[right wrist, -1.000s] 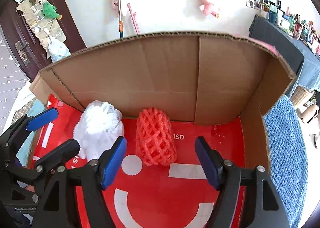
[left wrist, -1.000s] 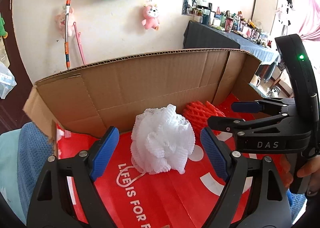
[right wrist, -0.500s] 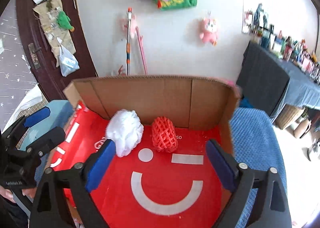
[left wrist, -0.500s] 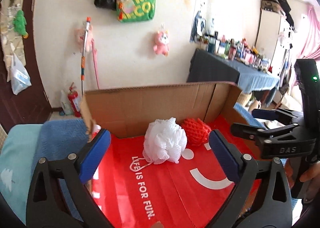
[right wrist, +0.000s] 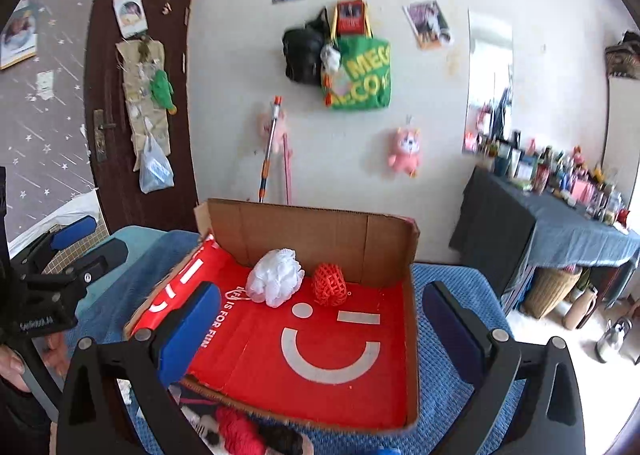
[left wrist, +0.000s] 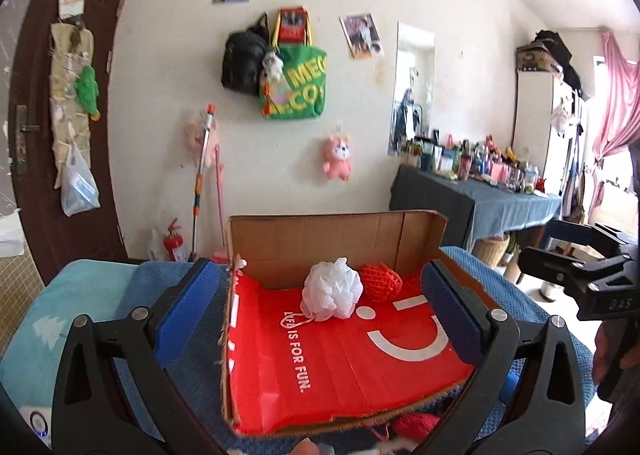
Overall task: Organize soft objects
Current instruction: 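Open both tools to release the puff and net, then withdraw from the box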
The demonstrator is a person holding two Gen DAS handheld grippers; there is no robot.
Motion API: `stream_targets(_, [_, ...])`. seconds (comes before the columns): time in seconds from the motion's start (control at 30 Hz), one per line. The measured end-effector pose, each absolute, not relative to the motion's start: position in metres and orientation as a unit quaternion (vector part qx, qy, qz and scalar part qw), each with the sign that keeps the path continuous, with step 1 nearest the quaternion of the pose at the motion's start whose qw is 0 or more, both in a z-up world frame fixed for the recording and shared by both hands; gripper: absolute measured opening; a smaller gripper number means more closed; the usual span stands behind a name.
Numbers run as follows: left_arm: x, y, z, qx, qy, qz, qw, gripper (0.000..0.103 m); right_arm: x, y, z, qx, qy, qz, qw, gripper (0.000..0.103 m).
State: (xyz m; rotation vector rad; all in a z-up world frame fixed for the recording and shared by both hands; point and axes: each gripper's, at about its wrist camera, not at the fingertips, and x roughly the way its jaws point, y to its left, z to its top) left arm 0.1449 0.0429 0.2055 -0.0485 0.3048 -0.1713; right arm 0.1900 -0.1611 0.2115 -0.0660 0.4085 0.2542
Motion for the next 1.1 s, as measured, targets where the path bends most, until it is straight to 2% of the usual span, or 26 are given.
stream_targets(0.23, [0.082,0.042,0.196,-0.017,0.111,-0.071,0.991,0.103,0.124,-0.164,0.196,-0.029,0.153,0.13,0.979,0.103])
stream_targets(0.6, [0.018,0.026,0.147,-0.016,0.109,-0.056,0.992,0.103,0.067,-0.162,0.136,-0.042,0.134,0.092,0.986,0.103])
stream_targets(1.1, [0.015,0.01,0.075,0.001,0.176,-0.042,0.984,0.103,0.057,-0.162,0.051,-0.023,0.188,0.075,0.979,0.103])
